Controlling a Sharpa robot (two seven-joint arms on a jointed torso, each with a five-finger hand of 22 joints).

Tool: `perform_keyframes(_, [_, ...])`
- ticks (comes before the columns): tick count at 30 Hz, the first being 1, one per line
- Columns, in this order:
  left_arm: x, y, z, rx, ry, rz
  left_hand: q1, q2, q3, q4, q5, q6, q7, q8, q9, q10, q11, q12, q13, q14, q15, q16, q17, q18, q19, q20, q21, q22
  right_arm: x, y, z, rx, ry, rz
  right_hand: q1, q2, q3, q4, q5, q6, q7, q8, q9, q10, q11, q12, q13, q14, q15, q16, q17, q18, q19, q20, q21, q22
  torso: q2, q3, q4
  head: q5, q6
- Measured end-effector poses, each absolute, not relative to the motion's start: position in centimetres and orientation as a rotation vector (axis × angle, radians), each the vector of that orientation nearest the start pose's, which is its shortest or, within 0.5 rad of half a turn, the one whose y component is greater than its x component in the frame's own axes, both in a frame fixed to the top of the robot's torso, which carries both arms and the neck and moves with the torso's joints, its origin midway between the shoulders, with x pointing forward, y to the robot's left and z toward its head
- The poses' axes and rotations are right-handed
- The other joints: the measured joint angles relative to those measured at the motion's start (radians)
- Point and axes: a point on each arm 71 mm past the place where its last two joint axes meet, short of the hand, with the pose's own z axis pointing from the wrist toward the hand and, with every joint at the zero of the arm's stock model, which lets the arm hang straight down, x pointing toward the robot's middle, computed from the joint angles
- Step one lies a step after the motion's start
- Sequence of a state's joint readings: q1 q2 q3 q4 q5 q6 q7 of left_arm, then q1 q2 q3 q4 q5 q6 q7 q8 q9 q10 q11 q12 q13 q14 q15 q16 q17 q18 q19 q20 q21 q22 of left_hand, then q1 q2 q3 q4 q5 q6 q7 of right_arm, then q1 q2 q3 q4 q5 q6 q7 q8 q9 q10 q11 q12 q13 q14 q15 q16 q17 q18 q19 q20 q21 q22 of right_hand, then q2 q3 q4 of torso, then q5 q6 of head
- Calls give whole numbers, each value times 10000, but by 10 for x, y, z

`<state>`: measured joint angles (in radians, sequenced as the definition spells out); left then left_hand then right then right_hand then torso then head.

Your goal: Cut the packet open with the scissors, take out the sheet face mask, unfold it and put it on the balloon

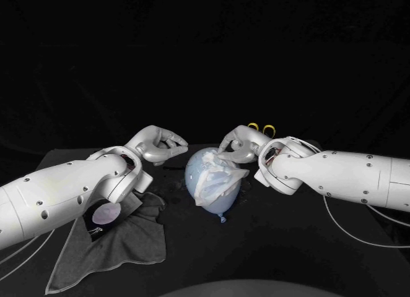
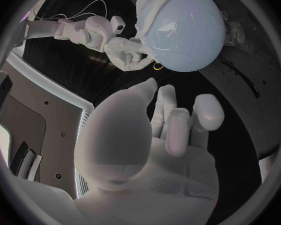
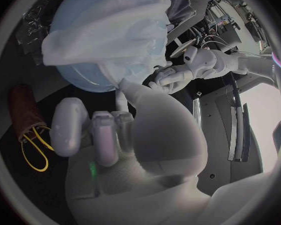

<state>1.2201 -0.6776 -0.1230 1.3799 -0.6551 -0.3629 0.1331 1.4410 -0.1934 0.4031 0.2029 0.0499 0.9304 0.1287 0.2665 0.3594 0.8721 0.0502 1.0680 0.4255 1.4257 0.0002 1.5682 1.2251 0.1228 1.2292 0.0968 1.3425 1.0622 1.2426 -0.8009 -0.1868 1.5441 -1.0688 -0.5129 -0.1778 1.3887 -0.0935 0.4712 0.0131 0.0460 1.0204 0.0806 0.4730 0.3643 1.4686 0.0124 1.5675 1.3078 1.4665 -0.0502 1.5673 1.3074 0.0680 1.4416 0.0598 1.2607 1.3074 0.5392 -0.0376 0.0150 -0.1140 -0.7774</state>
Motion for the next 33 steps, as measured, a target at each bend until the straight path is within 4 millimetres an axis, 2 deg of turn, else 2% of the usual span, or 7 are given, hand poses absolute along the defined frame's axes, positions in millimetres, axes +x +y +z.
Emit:
perform_keyframes(4, [504,160,-211,-4901,17365,-11397,0,0,0,0,0,0,0,0,6,0,0,0,7,0,0,0,-26,0,0,0,0,-21,474,-191,-212,2782,17124,7302,10,-10,360,-157,-3,7,-3,188,10,-21,-21,0,2,1,-1,0,2,-2,9,-9,29,2,1,0,0,0,-19])
perform_keyframes(5, [504,160,-211,-4901,17364,-11397,0,0,0,0,0,0,0,0,6,0,0,0,8,0,0,0,-28,1,0,0,0,-21,474,-191,-212,2821,17049,7305,9,-9,453,-199,0,82,-78,252,218,-37,-37,0,2,0,-2,0,1,-2,9,-9,29,3,1,0,0,0,-25])
perform_keyframes(7, [504,160,-211,-4903,17364,-11398,0,0,0,0,0,0,0,0,6,0,0,0,8,0,0,-1,-28,0,0,0,0,-21,474,-193,-211,2950,16856,7330,-49,42,526,-222,0,95,-90,267,317,-37,-38,0,3,-1,-2,-1,3,-3,9,-9,29,3,1,0,0,7,-33])
perform_keyframes(12, [504,161,-211,-4912,17362,-11392,0,0,0,0,0,0,0,0,6,0,0,0,8,0,0,-2,-28,0,0,0,0,-23,474,-196,-208,3348,16445,7448,-318,-15,675,-282,2,65,-60,281,411,-38,-39,-1,4,-1,-2,-6,8,-4,-23,-42,29,6,1,1,-2,9,-35])
perform_keyframes(23, [504,161,-211,-4964,17365,-11411,0,0,0,0,0,0,0,-36,5,-36,36,0,8,0,0,-11,-39,0,0,0,0,-25,477,-203,-203,4270,15714,7590,-379,30,857,-379,0,52,-54,397,490,-40,-39,-3,-1,-34,-33,-36,7,-5,-24,-41,28,7,1,18,-12,-12,-15])
perform_keyframes(33, [504,161,-211,-4997,17369,-11423,0,0,0,0,0,0,0,-36,12,-36,36,0,6,0,0,-13,-31,0,0,0,0,-28,483,-215,-201,4710,15207,7303,-538,50,1004,-449,-1,-63,-55,482,587,-56,-54,-18,-4,-35,-33,0,-1,-8,13,-79,27,-1,3,8,-6,-24,-22])
